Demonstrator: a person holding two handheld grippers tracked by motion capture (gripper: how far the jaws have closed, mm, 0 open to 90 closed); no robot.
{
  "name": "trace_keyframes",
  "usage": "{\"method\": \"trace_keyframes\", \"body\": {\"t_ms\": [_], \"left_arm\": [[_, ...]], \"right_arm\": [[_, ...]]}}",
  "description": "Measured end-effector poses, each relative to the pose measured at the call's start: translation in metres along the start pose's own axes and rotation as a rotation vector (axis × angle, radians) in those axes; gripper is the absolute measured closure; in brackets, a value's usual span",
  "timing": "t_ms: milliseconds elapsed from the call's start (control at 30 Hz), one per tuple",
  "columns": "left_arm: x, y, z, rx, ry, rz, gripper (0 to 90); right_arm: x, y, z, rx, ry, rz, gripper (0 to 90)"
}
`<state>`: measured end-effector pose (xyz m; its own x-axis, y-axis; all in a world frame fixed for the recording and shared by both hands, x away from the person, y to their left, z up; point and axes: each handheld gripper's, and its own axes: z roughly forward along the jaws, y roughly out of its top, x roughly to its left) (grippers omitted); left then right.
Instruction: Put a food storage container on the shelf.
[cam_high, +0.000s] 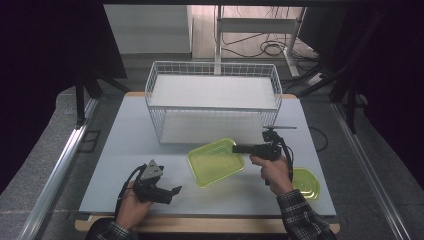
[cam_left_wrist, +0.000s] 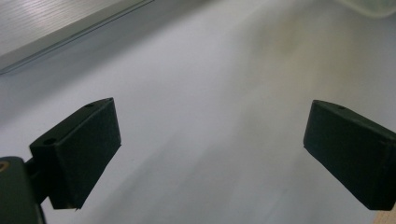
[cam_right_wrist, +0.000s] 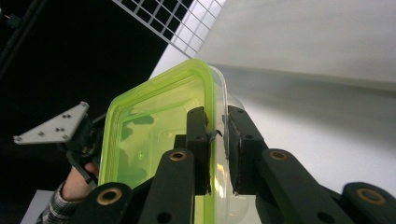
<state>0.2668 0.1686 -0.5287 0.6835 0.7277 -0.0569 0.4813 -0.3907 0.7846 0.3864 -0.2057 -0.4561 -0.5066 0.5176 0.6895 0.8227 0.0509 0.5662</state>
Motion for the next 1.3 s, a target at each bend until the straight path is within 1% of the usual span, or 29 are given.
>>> {"method": "trace_keyframes", "body": {"t_ms": [267, 533, 700, 833, 1067, 1200, 1300], "left_arm": [[0.0, 0.0, 0.001, 0.003, 0.0, 0.003, 3.8], [0.001, 0.0, 0.0, 0.002, -0.001, 0.003, 3.4], [0.002, 0.0, 0.0, -0.004, -0.005, -0.005, 3.0], [0.002, 0.0, 0.0, -0.007, -0.006, -0.01, 2.8], [0.002, -0.001, 0.001, -0.003, -0.009, -0.011, 2.8], [0.002, -0.001, 0.0, -0.007, -0.004, -0.011, 2.8], [0.003, -0.001, 0.0, -0.013, -0.004, -0.017, 2.8]], "right_arm": [[0.011, 0.011, -0.007, -0.023, 0.022, -0.004, 79.8], [0.026, 0.028, -0.017, -0.054, 0.042, -0.021, 79.9], [0.034, 0.038, -0.022, -0.066, 0.037, -0.034, 79.9], [0.037, 0.045, -0.025, -0.076, 0.032, -0.037, 79.9], [0.045, 0.058, -0.031, -0.099, 0.032, -0.046, 79.8], [0.05, 0.065, -0.034, -0.111, 0.038, -0.047, 79.9], [0.053, 0.072, -0.036, -0.121, 0.03, -0.055, 79.9]]}}
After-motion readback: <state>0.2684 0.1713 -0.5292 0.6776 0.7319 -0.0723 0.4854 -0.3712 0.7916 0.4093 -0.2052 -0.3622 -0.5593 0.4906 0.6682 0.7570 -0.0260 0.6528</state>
